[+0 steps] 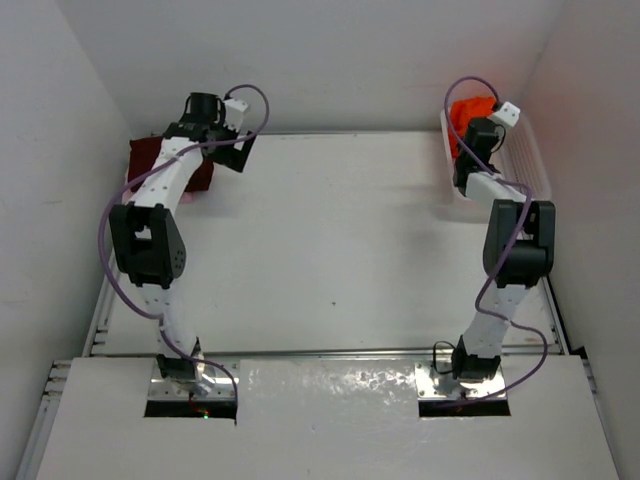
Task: Fold and stack the t-shirts
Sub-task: Grab crumpled tshirt from bin with the right arm, then move the tshirt to the center of the board
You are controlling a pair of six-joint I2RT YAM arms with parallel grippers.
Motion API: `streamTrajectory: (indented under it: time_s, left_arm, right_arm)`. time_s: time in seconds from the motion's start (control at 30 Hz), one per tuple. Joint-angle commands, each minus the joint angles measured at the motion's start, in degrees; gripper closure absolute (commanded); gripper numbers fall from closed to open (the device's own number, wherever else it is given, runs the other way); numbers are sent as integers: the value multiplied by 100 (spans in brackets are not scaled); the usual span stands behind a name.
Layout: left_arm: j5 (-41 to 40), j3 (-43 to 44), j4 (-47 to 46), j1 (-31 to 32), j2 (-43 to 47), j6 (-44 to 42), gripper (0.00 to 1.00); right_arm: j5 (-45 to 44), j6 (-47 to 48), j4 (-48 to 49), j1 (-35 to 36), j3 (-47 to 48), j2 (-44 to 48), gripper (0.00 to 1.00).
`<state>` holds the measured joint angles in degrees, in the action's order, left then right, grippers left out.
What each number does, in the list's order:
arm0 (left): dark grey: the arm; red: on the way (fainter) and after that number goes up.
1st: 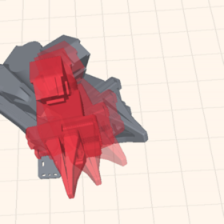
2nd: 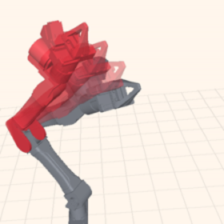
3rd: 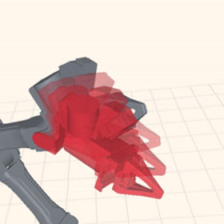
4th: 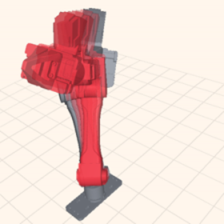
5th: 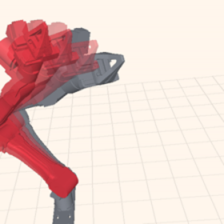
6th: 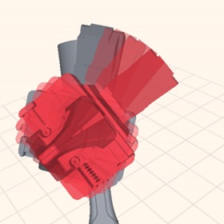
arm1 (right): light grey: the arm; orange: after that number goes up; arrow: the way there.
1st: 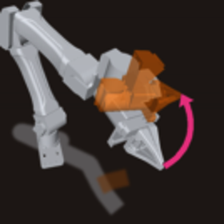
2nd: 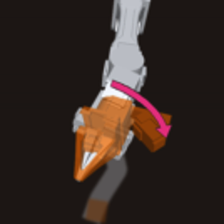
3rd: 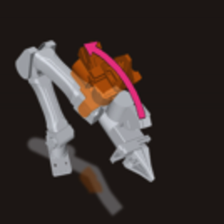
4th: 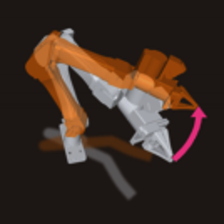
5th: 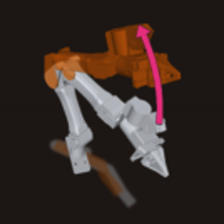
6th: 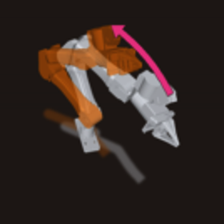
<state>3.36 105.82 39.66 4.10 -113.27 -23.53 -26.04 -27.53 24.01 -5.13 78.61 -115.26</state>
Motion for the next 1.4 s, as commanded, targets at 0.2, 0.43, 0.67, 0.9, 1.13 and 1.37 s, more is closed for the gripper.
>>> streamTrajectory:
  time_s: [0.2, 0.43, 0.67, 0.9, 1.13, 1.37]
  left_arm:
    - [464, -307, -608, 12, 1219, 111, 0]
    - [807, -378, -740, -67, 1650, 287, 0]
    - [1298, -19, -635, -374, 1739, 630, 0]
    - [1352, 150, -371, -410, 1940, 551, 0]
    - [1115, 149, -117, -410, 2011, 200, 0]
    - [1265, -454, 595, -374, 1914, -398, 3]
  right_arm:
    - [-323, 387, 1061, 362, -390, 2039, 100]
    - [2143, 987, -323, 785, 1215, 3238, 100]
    - [4598, -163, -1091, 1775, 2527, 3396, 100]
    - [4083, -693, -1992, 2156, 1925, 3352, 100]
    - [3343, -414, -3356, 2147, 435, 2503, 54]
    - [2613, 1397, -5446, 2322, 1671, 915, 1]
